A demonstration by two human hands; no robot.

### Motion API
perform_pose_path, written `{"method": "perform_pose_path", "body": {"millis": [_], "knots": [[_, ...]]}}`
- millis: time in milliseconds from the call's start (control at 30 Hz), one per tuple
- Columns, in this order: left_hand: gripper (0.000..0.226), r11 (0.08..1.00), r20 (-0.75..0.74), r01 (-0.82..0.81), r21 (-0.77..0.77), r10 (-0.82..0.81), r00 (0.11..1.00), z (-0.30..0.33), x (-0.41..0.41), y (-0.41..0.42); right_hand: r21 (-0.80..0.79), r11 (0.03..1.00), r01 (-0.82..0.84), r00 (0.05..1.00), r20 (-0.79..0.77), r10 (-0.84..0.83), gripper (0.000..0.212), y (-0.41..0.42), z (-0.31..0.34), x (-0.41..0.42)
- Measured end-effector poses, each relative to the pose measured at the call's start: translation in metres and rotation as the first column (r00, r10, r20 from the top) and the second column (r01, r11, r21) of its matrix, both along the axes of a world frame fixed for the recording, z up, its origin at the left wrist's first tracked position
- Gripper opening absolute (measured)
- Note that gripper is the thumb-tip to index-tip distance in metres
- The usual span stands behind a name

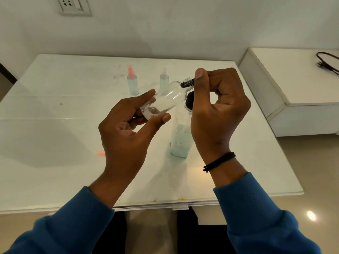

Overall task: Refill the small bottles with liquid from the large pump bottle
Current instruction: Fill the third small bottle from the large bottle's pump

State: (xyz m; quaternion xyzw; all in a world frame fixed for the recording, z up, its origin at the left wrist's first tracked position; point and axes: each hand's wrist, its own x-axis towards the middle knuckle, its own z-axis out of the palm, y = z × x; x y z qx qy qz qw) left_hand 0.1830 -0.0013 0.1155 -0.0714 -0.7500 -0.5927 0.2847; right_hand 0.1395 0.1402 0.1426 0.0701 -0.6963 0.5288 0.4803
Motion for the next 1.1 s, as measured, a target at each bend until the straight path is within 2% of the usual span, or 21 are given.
{"method": "perform_pose_path", "body": {"millis": [1100], "knots": [[0.046,1.000,-0.005,0.008,0.010,-0.008,1.000,0.0010,0.0007,0.0015,-0.032,0.999,-0.013,1.000,0.000,0.013,0.024,-0.0006,-0.0005,-0.0004]]}}
